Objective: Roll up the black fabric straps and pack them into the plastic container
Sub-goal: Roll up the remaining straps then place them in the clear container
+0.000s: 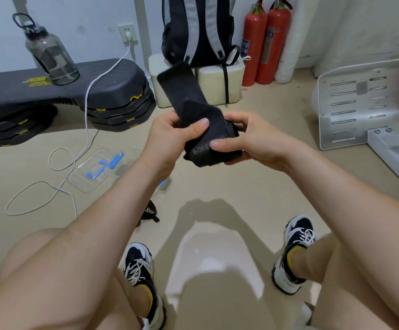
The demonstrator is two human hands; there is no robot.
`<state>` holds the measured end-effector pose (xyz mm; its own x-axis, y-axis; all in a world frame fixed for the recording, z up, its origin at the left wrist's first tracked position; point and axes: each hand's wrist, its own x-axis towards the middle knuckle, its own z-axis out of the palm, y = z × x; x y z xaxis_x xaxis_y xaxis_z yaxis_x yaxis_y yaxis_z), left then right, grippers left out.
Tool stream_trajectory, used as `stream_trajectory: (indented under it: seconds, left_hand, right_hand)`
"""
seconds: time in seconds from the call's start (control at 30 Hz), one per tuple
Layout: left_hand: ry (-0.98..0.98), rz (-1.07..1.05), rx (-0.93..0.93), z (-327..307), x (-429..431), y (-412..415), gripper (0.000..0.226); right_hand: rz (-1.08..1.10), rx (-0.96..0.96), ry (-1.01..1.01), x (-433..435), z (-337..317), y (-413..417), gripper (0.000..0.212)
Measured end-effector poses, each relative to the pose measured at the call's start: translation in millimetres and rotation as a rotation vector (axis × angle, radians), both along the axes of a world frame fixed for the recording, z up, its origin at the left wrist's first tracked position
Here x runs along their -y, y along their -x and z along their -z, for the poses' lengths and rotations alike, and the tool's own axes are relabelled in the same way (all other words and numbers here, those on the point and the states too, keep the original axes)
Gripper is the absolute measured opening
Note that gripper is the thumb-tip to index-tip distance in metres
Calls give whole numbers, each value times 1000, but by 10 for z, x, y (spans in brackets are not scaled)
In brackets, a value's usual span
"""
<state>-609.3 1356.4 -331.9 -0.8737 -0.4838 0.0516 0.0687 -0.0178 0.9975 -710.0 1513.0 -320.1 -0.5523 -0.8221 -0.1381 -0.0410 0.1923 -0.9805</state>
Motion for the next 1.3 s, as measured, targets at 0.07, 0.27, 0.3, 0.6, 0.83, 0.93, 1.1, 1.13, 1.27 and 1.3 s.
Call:
stream_trajectory:
  seconds: [0.07,0.27,0.3,0.6,0.83,0.93,1.1,1.13,1.27,1.3]
  left_hand:
    - [39,-21,14,24,-18,6,13]
    - [103,-240,-116,-1,-21,25,13]
    - [137,-263,-147,-7,-20,21,14]
    - [558,-116,-196,119,-135,-22,23]
    - [452,20,-56,-71,-4,-91,18]
    - [520,3,-73,-77,-14,-84,22]
    - [294,18,-6,-48,-7,-71,24]
    - [243,16,-2,-38,-13,-69,22]
    - [231,-28,-38,-20,-47,-60,22]
    - [247,-50,-49,-32,-51,-57,22]
  right_hand:
    - [-9,0,-19,-5,-3,-1,45]
    - [154,393,68,38,0,-29,41]
    - [193,447,86,59,9,-37,44]
    - [239,450,-11,117,63,-120,13]
    - [233,92,10,91,85,-46,35]
    - [158,-13,56,114,112,-65,37]
    - [144,-120,98,137,93,-71,38]
    - [135,-118,113,139,86,-76,38]
    - [94,1,223,118,86,-83,33]
    - [95,103,262,123,81,-86,35]
